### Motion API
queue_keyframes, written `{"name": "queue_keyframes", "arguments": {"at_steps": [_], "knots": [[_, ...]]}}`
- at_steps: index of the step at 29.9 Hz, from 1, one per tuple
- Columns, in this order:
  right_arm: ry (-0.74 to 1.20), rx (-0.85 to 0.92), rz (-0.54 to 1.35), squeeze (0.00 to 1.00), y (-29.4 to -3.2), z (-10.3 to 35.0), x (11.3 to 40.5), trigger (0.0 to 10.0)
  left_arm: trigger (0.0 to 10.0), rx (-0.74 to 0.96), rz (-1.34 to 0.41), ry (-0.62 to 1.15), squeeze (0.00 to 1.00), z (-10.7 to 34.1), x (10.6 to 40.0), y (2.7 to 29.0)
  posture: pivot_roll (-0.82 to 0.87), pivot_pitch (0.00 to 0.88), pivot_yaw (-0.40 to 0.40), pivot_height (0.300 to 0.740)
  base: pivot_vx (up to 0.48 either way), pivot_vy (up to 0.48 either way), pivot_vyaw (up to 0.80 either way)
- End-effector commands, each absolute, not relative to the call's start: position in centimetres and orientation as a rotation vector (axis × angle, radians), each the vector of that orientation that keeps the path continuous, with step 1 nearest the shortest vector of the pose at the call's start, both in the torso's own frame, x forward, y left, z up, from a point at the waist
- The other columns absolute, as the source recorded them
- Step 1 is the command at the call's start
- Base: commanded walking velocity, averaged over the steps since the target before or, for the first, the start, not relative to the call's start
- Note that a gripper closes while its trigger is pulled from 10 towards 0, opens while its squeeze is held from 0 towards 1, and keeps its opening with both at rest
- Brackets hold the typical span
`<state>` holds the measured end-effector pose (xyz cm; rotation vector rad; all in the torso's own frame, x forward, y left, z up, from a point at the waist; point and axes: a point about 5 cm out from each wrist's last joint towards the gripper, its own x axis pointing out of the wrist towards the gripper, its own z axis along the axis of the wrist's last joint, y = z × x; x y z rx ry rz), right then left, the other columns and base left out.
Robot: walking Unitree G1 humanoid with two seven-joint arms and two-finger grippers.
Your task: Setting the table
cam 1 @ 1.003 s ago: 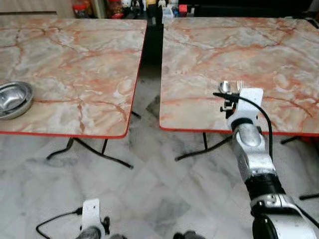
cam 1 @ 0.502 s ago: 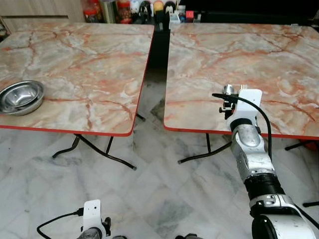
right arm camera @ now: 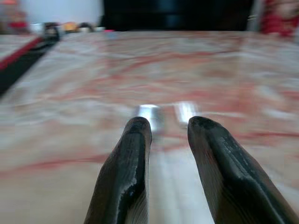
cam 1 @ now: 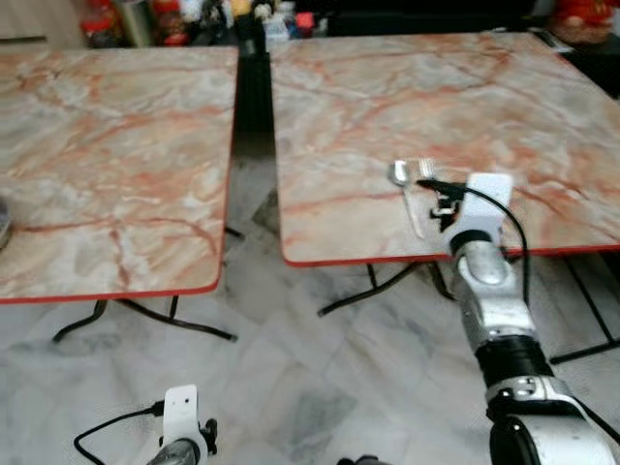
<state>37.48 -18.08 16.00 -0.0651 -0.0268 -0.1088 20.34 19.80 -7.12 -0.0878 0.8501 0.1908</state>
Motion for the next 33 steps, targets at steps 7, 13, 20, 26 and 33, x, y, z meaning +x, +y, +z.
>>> {"name": "queue_keyframes", "arguments": {"at_steps": [7, 13, 20, 26, 33], "knots": [[-0.048, -0.078, -0.104, 0.0, -18.5, 16.5, 37.5, 10.0, 10.0, -0.101, 0.195, 0.886, 0.0, -7.6, 19.5, 19.8, -0.02, 0.147, -0.008, 0.711, 0.305, 0.0, 0.0], [-0.055, -0.072, -0.101, 0.0, -18.3, 16.5, 37.5, 10.0, 10.0, -0.102, 0.194, 0.888, 0.0, -7.7, 19.5, 19.7, -0.02, 0.149, -0.008, 0.711, 0.304, 0.0, 0.0], [-0.042, -0.071, -0.123, 0.0, -18.7, 16.5, 37.5, 10.0, 10.0, -0.102, 0.192, 0.893, 0.0, -7.7, 19.3, 19.7, -0.02, 0.15, -0.008, 0.711, 0.304, 0.0, 0.0], [-0.025, -0.078, -0.141, 0.0, -19.1, 16.2, 37.4, 10.0, 10.0, -0.106, 0.189, 0.897, 0.0, -7.8, 19.2, 19.7, -0.03, 0.151, -0.008, 0.711, 0.289, 0.0, 0.0], [0.015, -0.083, -0.157, 0.0, -19.3, 15.5, 37.2, 10.0, 10.0, -0.12, 0.176, 0.906, 0.0, -7.9, 19.1, 19.5, -0.03, 0.155, -0.007, 0.711, 0.0, 0.0, 0.0]]}}
